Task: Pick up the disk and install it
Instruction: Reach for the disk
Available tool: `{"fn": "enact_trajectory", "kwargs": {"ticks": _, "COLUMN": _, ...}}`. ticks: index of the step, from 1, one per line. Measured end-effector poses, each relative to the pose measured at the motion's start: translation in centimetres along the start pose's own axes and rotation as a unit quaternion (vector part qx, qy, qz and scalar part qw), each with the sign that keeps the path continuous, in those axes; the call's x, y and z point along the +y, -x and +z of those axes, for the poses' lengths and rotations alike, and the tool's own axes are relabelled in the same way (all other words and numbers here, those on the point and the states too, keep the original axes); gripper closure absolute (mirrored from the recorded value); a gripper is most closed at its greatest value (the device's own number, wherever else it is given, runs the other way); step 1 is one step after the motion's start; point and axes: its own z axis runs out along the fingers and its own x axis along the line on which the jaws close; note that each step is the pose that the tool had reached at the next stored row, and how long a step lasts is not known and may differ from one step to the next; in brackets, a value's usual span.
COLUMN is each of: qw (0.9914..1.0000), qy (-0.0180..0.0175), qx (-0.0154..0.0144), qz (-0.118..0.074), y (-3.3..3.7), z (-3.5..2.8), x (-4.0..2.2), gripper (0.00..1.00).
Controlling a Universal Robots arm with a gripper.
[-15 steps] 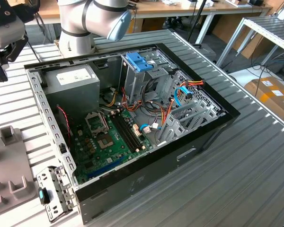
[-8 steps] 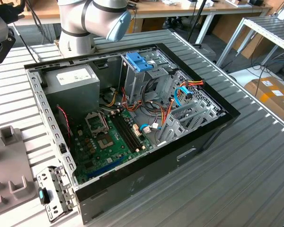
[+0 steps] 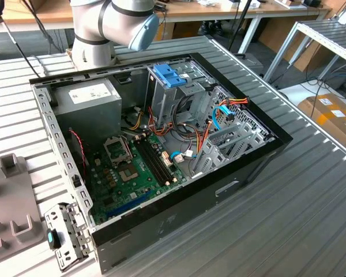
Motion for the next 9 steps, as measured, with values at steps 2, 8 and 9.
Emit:
{"fn": "enact_trajectory", "kwargs": {"ticks": 2, "qw": 1.00000, "qy": 0.0000, "qx": 0.0000, "qz": 0.000, "y": -0.29, "z": -0.01, "x": -0.01, "gripper": 0.89}}
{"fn": "enact_trajectory", "kwargs": {"ticks": 8, "qw": 1.00000, "qy": 0.0000, "qx": -0.0001, "qz": 0.000, "y": -0.99, "z": -0.02, "x": -0.03, "gripper": 0.89}}
{"fn": "enact_trajectory", "kwargs": {"ticks": 9, "qw": 1.00000, "qy": 0.0000, "qx": -0.0001, "qz": 0.000, "y": -1.01, "z": -0.02, "x": -0.03, "gripper": 0.89}}
